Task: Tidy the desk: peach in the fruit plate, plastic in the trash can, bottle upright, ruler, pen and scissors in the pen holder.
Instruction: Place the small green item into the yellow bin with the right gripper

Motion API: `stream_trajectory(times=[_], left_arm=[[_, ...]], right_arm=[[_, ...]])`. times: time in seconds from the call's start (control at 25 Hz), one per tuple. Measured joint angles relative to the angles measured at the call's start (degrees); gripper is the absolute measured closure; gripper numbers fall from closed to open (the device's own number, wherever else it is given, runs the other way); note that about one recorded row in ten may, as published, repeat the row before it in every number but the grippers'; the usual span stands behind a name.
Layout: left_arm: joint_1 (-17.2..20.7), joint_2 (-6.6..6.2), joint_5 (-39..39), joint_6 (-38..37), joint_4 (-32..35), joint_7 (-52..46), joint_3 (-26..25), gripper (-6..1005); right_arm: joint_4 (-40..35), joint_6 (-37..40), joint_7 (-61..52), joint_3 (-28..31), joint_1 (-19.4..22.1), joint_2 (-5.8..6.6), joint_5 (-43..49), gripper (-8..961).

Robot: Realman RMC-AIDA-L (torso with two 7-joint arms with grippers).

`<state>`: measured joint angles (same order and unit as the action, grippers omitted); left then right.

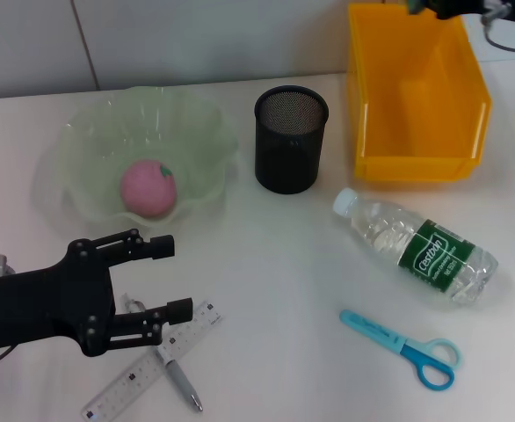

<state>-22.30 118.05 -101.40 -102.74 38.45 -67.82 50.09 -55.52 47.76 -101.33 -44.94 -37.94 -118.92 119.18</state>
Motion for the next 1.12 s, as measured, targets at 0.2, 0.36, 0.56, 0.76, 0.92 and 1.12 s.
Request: stream_trajectory(times=[0.2, 0.36, 0.56, 0.76, 0.92, 1.12], left_arm=[[-0.03, -0.01, -0.02, -0.14, 0.00, 0.12, 0.00, 200], [-0.03, 0.01, -0.03, -0.19, 0.03, 0.13, 0.00, 202], [-0.11, 0.05, -0.03, -0.28, 0.05, 0.14, 0.00, 204], [-0.20, 0.08, -0.02, -0.43, 0.05, 0.15, 0.00, 204], [-0.20, 0.08, -0.03, -0.54, 0.00, 0.12, 0.00, 204], [-0.17, 0.08, -0.01, -0.76, 0.03, 0.07, -0.09, 204]], right_arm=[[1.51, -2.49, -0.24, 0.13, 2.33, 0.11, -2.32, 684], [4.03, -3.38, -0.22, 0.12, 2.54, 0.13, -2.48, 682], [5.99, -3.33, -0.03, -0.28, 2.20, 0.12, -2.92, 678], [5.50, -3.08, -0.18, -0.57, 2.48, 0.03, -3.76, 559], [5.57, -3.08, -0.10, -0.52, 2.67, 0.02, -5.37, 402], [5.14, -3.28, -0.02, -0.62, 3.04, -0.06, -6.76, 239]])
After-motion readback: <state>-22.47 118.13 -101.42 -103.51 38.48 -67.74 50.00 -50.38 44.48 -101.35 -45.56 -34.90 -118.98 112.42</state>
